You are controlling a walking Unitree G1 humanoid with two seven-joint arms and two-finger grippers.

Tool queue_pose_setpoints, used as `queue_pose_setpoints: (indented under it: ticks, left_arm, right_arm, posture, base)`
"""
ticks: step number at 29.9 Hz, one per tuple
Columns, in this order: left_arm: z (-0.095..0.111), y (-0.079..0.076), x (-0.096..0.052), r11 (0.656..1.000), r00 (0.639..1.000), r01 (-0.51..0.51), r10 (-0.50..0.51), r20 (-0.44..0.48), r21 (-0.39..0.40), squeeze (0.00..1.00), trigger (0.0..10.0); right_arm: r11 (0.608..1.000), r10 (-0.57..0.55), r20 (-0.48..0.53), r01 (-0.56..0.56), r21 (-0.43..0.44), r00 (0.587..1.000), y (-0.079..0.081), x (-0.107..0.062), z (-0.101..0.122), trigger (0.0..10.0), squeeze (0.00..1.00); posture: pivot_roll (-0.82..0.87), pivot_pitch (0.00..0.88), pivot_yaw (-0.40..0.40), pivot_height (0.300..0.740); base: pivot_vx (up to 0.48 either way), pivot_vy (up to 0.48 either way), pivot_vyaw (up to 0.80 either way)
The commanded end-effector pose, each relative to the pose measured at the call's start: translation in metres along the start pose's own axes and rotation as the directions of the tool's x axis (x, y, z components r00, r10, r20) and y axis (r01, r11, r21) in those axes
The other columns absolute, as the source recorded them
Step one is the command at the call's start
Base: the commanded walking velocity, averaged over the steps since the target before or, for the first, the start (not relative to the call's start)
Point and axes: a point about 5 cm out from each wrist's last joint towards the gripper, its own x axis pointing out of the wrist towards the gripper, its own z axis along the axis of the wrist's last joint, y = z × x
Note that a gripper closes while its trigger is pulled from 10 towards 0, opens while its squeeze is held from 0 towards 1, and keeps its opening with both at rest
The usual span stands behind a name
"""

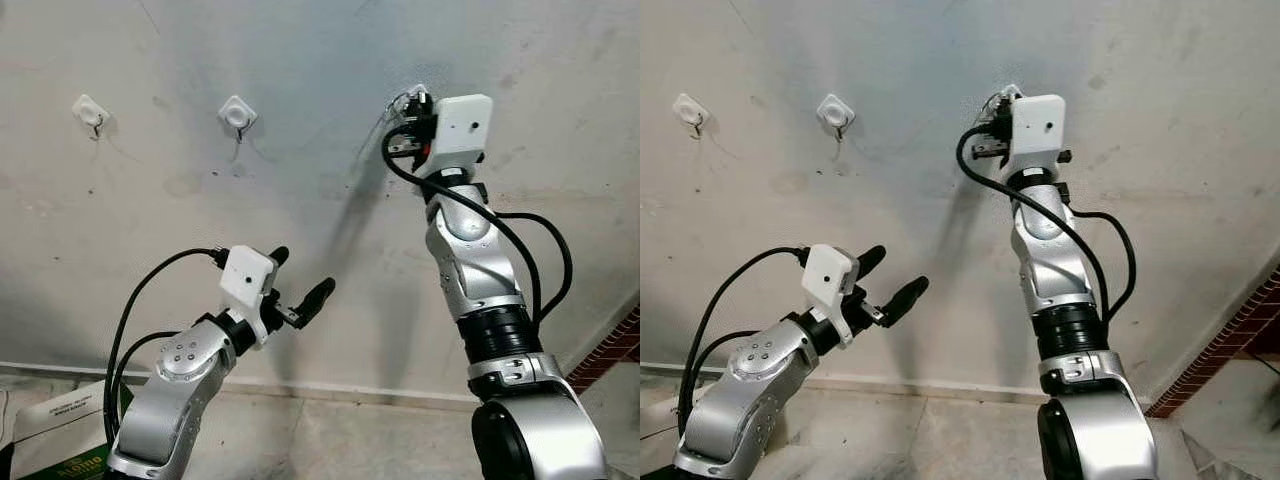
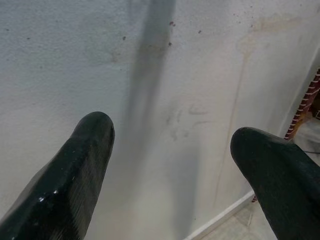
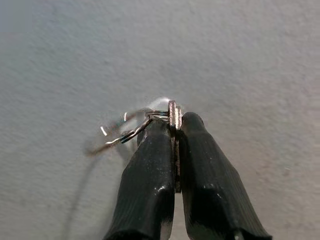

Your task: Hang keys on a hook

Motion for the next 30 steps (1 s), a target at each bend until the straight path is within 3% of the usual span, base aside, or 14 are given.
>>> queue_pose_setpoints:
  ticks: [1, 30]
  left_arm:
    - [0.002, 0.002, -0.003, 1.000, 1.000, -0.015, 0.015, -0.003, 0.022, 0.00, 10.0]
    - [0.001, 0.006, -0.005, 0.999, 1.000, -0.027, 0.027, -0.012, 0.040, 0.00, 10.0]
  right_arm:
    - [1.000, 0.004, 0.001, -0.004, 0.002, 1.000, 0.001, 0.000, 0.000, 10.0, 0.00]
    - [0.999, 0.021, -0.054, -0.022, -0.025, 0.998, 0.003, -0.012, -0.019, 10.0, 0.00]
  posture:
    - [0.08, 0.000, 0.064, 0.740]
    - [0.08, 0.000, 0.067, 0.740]
  base:
    - [0.000, 0.000, 0.00]
    - [0.000, 0.000, 0.00]
